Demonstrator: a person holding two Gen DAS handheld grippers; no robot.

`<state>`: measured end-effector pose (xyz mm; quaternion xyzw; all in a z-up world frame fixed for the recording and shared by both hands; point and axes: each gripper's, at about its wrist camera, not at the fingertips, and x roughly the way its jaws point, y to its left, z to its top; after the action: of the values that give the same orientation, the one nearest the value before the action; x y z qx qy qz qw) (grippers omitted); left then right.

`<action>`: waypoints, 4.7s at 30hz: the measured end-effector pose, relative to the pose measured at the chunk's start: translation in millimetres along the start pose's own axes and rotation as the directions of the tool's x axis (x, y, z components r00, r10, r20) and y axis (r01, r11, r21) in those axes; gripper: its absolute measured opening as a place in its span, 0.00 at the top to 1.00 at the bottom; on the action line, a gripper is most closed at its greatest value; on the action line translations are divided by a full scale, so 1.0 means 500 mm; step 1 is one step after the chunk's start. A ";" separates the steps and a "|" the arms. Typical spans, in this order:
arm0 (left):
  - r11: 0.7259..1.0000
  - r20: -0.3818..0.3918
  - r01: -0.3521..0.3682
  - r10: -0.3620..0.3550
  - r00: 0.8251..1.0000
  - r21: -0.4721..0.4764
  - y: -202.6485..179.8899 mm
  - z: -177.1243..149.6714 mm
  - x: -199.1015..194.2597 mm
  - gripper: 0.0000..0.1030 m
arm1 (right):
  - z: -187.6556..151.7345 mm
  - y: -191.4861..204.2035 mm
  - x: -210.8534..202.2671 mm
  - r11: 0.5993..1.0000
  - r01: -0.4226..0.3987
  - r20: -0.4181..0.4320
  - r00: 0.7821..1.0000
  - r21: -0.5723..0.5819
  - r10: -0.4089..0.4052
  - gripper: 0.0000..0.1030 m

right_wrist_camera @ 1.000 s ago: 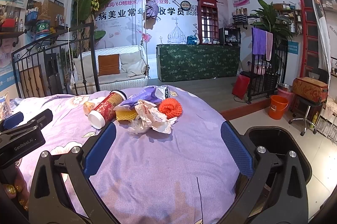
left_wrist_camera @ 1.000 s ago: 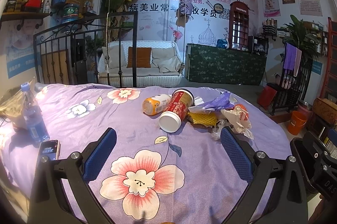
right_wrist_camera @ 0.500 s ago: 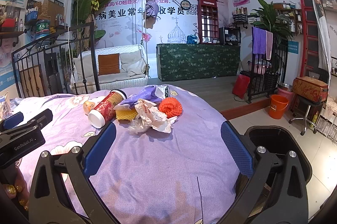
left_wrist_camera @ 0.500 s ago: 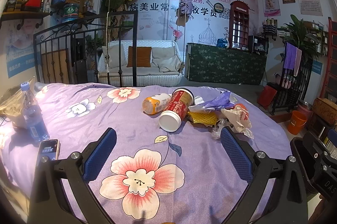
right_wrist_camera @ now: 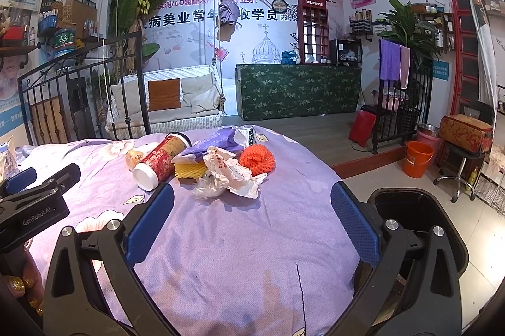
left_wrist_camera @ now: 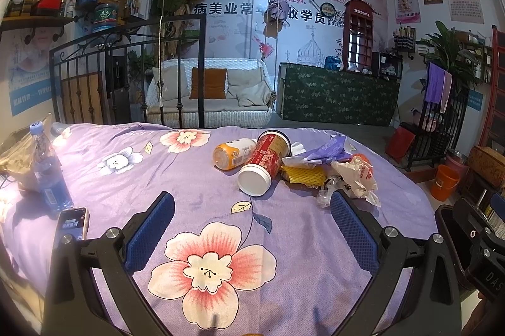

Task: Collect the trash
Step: 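Close the right gripper on the crumpled white paper bag, then grasp the red CHAGEE cup with the left gripper while the right holds the bag, then carry the paper bag over the black bin and open the right gripper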

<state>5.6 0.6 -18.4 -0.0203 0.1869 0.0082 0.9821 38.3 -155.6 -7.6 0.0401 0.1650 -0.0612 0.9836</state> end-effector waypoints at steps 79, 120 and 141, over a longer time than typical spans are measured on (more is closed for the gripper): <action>0.964 -0.636 0.236 -0.107 0.765 0.122 -0.035 0.147 0.634 0.18 | 0.055 -0.029 0.338 0.949 -0.315 -0.394 0.875 -0.018 0.282 0.85; 0.969 -0.377 0.236 -0.246 0.893 -0.073 0.016 0.138 0.345 0.26 | -0.002 -0.049 0.296 0.957 -0.288 -0.396 0.875 0.040 0.280 0.85; 0.818 -0.350 0.576 -0.543 0.763 -0.012 -0.246 0.079 0.248 0.26 | 0.020 -0.288 0.217 0.992 0.014 -0.300 0.954 0.124 0.024 0.85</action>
<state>138.1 -119.6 -22.9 -0.0289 0.3381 -0.2976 0.8923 124.0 -310.8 -42.5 0.1106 0.3087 -0.0619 0.9427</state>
